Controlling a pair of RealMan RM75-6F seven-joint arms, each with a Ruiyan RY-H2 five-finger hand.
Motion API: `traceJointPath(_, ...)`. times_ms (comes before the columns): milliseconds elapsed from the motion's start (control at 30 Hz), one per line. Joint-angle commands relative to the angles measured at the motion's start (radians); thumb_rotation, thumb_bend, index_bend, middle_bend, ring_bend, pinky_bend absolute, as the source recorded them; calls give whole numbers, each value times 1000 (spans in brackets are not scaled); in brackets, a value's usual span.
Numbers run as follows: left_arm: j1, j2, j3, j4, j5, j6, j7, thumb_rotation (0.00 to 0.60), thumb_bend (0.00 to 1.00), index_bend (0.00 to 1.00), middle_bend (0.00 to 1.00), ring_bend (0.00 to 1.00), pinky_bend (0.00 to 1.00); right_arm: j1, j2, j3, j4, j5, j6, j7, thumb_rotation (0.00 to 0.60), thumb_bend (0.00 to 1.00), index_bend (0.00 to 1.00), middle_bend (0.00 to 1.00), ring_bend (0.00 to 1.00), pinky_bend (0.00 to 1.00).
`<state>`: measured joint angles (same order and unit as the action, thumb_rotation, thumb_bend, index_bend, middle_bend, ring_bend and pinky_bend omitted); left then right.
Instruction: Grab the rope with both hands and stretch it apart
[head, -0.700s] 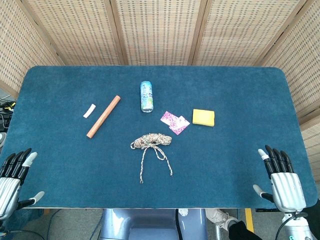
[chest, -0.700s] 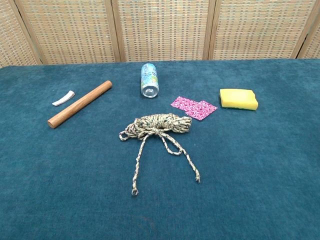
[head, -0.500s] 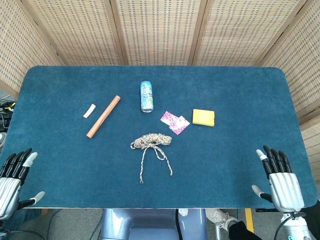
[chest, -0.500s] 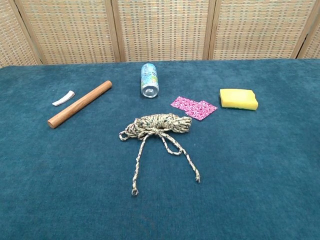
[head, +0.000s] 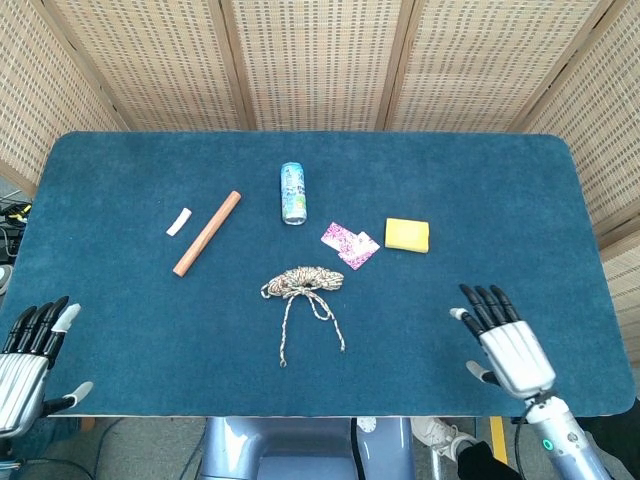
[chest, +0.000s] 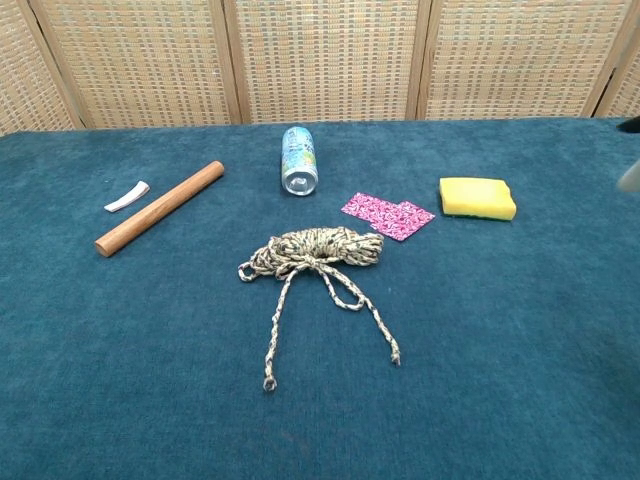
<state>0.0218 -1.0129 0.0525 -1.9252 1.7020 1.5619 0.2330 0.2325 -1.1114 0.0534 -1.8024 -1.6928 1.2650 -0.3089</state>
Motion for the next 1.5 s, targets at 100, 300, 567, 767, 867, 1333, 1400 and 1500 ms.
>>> traceJointPath(100, -13, -14, -14, -7, -36, -27, 30, 600, 0, 0, 0, 0, 0, 223, -26, 32, 84, -58, -256, 63, 600, 26, 340, 0, 0, 0)
traceJointPath(300, -26, -25, -24, -9, -69, -52, 55, 600, 0, 0, 0, 0, 0, 321, -101, 42, 106, -47, -361, 29, 600, 138, 377, 0, 0, 0)
traceJointPath(567, -42, -42, -30, -11, -102, -83, 97, 600, 0, 0, 0, 0, 0, 434, -266, 43, 218, -43, -452, -16, 600, 247, 445, 0, 0, 0)
traceJointPath(767, -44, -43, -29, -12, -109, -85, 101, 600, 0, 0, 0, 0, 0, 472, -342, 28, 288, -30, -476, -52, 600, 280, 454, 0, 0, 0)
traceJointPath(867, -45, -43, -28, -10, -111, -84, 99, 600, 0, 0, 0, 0, 0, 486, -377, 25, 318, -15, -483, -65, 600, 283, 455, 0, 0, 0)
traceJointPath(1333, -56, -45, -25, -11, -125, -100, 98, 600, 0, 0, 0, 0, 0, 539, -454, 26, 340, 76, -530, -150, 600, 283, 463, 0, 0, 0)
traceJointPath(1400, -57, -45, -24, -10, -125, -101, 98, 600, 0, 0, 0, 0, 0, 543, -461, 26, 344, 85, -534, -162, 600, 284, 465, 0, 0, 0)
traceJointPath(1500, -59, -45, -24, -10, -126, -103, 96, 600, 0, 0, 0, 0, 0, 550, -476, 28, 348, 109, -540, -184, 600, 288, 470, 0, 0, 0)
